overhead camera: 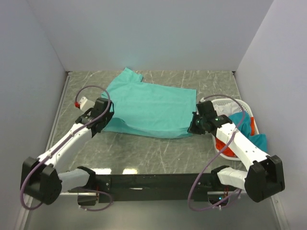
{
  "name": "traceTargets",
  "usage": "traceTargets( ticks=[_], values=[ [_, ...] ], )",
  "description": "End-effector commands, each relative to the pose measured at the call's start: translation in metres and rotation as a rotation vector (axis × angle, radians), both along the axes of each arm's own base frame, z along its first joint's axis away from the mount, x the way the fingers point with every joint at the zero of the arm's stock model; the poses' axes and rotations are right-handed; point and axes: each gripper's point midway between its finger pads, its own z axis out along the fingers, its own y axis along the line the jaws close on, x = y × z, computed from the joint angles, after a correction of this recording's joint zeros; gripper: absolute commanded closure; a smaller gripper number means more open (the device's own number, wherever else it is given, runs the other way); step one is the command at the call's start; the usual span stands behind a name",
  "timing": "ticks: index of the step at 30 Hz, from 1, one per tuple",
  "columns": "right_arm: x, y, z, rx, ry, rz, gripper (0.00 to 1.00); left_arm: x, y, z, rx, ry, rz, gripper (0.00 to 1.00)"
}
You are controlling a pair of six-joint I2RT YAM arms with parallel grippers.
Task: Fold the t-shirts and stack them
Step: Fold the tshirt
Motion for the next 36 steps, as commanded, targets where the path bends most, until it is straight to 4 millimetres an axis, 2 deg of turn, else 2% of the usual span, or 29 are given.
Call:
traceTargets(
  ticks=[1, 2, 3, 8, 10, 11, 16, 17, 18, 20, 21, 27, 28, 29, 32, 33, 34, 35, 36],
  values=[
    [0.022, -0.003, 0.015, 0.007, -0.051, -0.009, 1.00, 0.036, -0.005, 0.028, 0.037, -0.084, -0.020, 1.00],
    [0.027, -0.003, 0.015, 0.009, -0.049, -0.008, 1.00, 0.044, -0.008, 0.035, 0.033, -0.097, -0.027, 1.00],
    [0.028, -0.002, 0.016, 0.009, -0.049, -0.001, 1.00, 0.050, -0.009, 0.028, 0.043, -0.077, -0.029, 1.00],
    [0.048, -0.006, 0.015, 0.010, -0.043, -0.020, 1.00, 0.079, -0.016, 0.030, 0.062, -0.079, -0.060, 1.00],
    [0.055, -0.005, 0.013, 0.010, -0.036, -0.021, 1.00, 0.088, -0.019, 0.021, 0.075, -0.058, -0.085, 1.00],
    [0.057, -0.005, 0.012, 0.009, -0.031, -0.022, 1.00, 0.095, -0.023, 0.026, 0.069, -0.079, -0.095, 1.00],
    [0.071, -0.013, 0.009, -0.014, -0.016, -0.045, 1.00, 0.119, -0.033, 0.014, 0.099, -0.066, -0.161, 1.00],
    [0.072, -0.013, 0.007, -0.012, -0.012, -0.048, 1.00, 0.126, -0.035, 0.018, 0.098, -0.072, -0.163, 1.00],
    [0.074, -0.014, 0.007, -0.006, -0.014, -0.054, 1.00, 0.130, -0.036, 0.007, 0.110, -0.045, -0.172, 1.00],
    [0.079, -0.013, 0.003, -0.003, -0.006, -0.059, 1.00, 0.138, -0.039, 0.007, 0.109, -0.044, -0.175, 1.00],
    [0.080, -0.014, 0.001, -0.002, 0.001, -0.068, 1.00, 0.141, -0.040, -0.004, 0.116, -0.015, -0.180, 1.00],
    [0.100, -0.030, -0.017, -0.034, 0.037, -0.174, 0.99, 0.164, -0.044, -0.027, 0.117, 0.027, -0.185, 1.00],
    [0.106, -0.032, -0.020, -0.037, 0.035, -0.189, 0.99, 0.170, -0.046, -0.024, 0.112, 0.016, -0.188, 1.00],
    [0.110, -0.034, -0.022, -0.042, 0.035, -0.202, 0.99, 0.173, -0.048, -0.034, 0.110, 0.034, -0.195, 0.99],
    [0.125, -0.039, -0.019, -0.051, 0.028, -0.250, 0.92, 0.186, -0.055, -0.040, 0.103, 0.025, -0.231, 0.99],
    [0.129, -0.042, -0.018, -0.069, 0.023, -0.264, 0.87, 0.189, -0.057, -0.040, 0.101, 0.026, -0.245, 0.97],
    [0.132, -0.043, -0.014, -0.072, 0.016, -0.271, 0.78, 0.192, -0.058, -0.040, 0.101, 0.032, -0.249, 0.87],
    [0.133, -0.043, -0.011, -0.069, 0.012, -0.270, 0.73, 0.193, -0.058, -0.041, 0.106, 0.055, -0.250, 0.77],
    [0.133, -0.042, -0.008, -0.065, 0.008, -0.269, 0.61, 0.194, -0.059, -0.040, 0.106, 0.064, -0.263, 0.63]
  ],
)
